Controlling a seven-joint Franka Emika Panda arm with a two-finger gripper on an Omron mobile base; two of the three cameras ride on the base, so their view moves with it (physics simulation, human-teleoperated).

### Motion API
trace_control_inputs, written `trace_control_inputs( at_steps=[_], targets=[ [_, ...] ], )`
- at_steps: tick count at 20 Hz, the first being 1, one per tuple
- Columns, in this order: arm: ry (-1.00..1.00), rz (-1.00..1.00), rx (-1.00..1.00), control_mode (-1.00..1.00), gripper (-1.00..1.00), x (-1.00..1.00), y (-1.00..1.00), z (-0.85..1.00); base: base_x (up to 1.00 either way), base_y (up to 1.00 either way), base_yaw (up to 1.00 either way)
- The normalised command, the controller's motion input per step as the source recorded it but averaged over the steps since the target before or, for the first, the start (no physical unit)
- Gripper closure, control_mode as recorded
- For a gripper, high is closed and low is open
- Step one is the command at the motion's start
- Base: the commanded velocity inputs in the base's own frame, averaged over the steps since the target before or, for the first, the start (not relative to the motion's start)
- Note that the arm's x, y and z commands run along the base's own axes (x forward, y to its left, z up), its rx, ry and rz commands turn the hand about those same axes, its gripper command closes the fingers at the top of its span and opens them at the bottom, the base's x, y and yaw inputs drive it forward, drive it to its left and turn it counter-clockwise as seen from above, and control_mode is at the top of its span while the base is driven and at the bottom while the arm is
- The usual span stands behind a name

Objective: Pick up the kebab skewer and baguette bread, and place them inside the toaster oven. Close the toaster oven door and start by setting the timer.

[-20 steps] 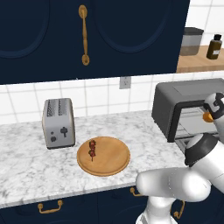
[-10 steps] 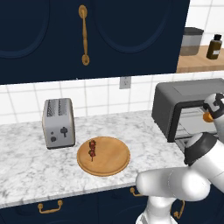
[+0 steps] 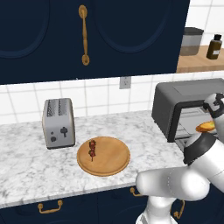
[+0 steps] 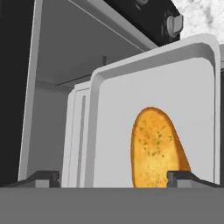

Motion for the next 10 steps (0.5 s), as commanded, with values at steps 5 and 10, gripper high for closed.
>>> trace_control_inputs(
  at_steps=[5, 10],
  targets=[
    [0.00, 0.00, 0.00, -1.00, -1.00, -0.53, -0.04, 0.21, 0.00, 0.00, 0.00],
    [0.03, 0.03, -0.01, -1.00, -1.00, -0.58, 0.12, 0.40, 0.00, 0.00, 0.00]
  ],
)
